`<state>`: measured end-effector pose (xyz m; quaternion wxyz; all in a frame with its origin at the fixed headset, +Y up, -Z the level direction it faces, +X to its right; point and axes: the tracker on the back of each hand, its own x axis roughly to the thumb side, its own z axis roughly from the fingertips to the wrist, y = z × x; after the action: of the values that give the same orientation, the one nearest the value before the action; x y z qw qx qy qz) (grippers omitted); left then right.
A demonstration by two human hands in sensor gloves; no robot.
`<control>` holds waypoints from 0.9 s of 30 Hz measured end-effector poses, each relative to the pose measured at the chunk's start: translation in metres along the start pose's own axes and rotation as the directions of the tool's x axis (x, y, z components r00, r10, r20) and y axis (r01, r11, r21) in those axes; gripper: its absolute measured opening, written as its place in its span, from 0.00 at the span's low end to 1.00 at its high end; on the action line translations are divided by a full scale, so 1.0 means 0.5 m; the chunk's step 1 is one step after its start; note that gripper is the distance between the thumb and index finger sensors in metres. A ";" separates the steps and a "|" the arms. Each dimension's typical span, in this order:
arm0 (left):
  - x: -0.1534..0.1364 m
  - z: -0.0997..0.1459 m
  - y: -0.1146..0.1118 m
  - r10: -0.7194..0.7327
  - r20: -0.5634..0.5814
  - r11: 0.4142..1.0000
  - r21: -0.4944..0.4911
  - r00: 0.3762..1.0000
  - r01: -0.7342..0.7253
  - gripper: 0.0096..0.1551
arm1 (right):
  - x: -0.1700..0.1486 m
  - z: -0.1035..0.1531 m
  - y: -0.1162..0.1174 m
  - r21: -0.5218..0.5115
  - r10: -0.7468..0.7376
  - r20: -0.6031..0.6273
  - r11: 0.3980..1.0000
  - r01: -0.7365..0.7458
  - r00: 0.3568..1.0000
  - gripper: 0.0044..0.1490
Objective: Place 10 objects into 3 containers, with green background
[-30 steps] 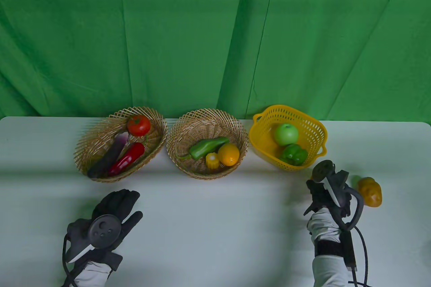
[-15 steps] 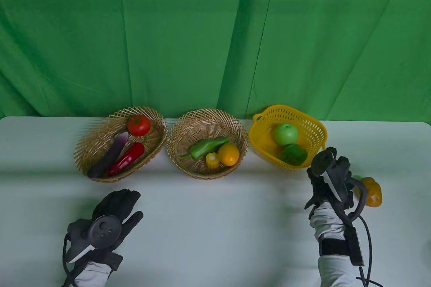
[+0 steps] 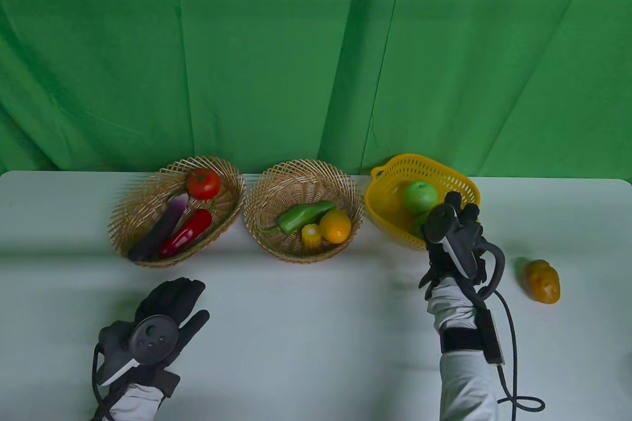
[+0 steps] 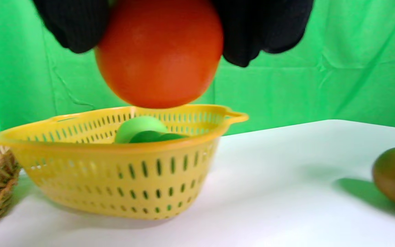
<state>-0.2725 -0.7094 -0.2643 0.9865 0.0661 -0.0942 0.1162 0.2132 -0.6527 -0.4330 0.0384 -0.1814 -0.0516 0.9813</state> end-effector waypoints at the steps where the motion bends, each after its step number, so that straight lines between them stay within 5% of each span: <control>1: 0.000 0.000 0.000 0.000 -0.001 1.000 -0.001 1.000 0.000 0.38 | 0.010 -0.002 0.004 0.002 0.006 0.007 1.000 -0.006 1.000 0.56; 16: -0.002 0.000 0.001 -0.005 -0.012 1.000 -0.008 1.000 0.005 0.37 | 0.066 -0.023 0.039 -0.015 0.021 0.050 1.000 -0.021 0.999 0.54; 27: -0.005 0.000 0.002 -0.007 -0.016 1.000 -0.006 1.000 0.007 0.37 | -0.011 -0.020 0.000 -0.072 0.000 0.015 0.997 0.001 1.000 0.51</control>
<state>-0.2751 -0.7090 -0.2649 0.9878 0.0626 -0.0864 0.1130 0.2219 -0.6523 -0.4405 0.0315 -0.1753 -0.0874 0.9801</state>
